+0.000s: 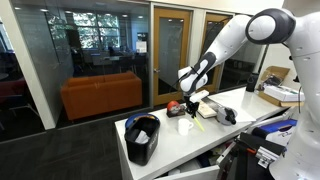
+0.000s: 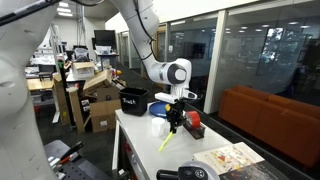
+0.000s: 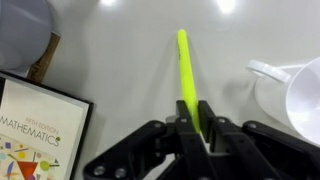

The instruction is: Take the yellow pen out of the white mug

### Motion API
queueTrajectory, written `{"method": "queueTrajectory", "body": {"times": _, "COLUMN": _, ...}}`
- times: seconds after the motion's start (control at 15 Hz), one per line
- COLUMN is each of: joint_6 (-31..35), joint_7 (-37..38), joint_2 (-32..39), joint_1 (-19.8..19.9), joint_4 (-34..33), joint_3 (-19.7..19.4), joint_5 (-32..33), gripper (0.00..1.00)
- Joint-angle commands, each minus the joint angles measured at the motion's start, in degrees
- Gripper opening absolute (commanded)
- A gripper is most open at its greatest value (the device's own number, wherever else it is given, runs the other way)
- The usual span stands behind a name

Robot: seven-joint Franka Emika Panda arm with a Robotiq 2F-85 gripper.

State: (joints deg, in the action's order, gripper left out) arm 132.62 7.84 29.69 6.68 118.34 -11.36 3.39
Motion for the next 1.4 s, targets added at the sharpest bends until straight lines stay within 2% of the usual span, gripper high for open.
{"method": "queueTrajectory", "body": {"times": 0.0, "joint_6": -1.43, "joint_7": -0.53, "joint_2": 1.29, "joint_1": 0.86, "joint_4": -2.13, "joint_3": 0.52, "joint_5": -0.17, "gripper": 0.41}}
{"method": "queueTrajectory", "body": {"times": 0.13, "joint_6": -1.41, "joint_7": -0.57, "joint_2": 1.34, "joint_1": 0.91, "joint_4": -2.37, "joint_3": 0.52, "joint_5": -0.18, "gripper": 0.45}}
{"method": "queueTrajectory", "body": {"times": 0.2, "joint_6": -1.41, "joint_7": -0.61, "joint_2": 1.35, "joint_1": 0.95, "joint_4": -2.51, "joint_3": 0.54, "joint_5": -0.21, "gripper": 0.51}}
{"method": "queueTrajectory", "body": {"times": 0.47, "joint_6": -1.04, "joint_7": -0.82, "joint_2": 0.07, "joint_1": 0.99, "joint_4": -2.27, "joint_3": 0.71, "joint_5": -0.48, "gripper": 0.78}}
{"method": "queueTrajectory", "body": {"times": 0.67, "joint_6": -0.59, "joint_7": -1.74, "joint_2": -4.3, "joint_1": 1.1, "joint_4": -0.9, "joint_3": 1.37, "joint_5": -1.5, "gripper": 1.0}}
{"method": "queueTrajectory", "body": {"times": 1.0, "joint_6": -1.4, "joint_7": -3.99, "joint_2": -13.47, "joint_1": 1.28, "joint_4": 0.71, "joint_3": 2.86, "joint_5": -4.34, "gripper": 1.0}}
{"method": "queueTrajectory", "body": {"times": 1.33, "joint_6": -7.41, "joint_7": -8.03, "joint_2": -21.26, "joint_1": 1.32, "joint_4": 2.63, "joint_3": 3.37, "joint_5": -8.97, "gripper": 1.0}}
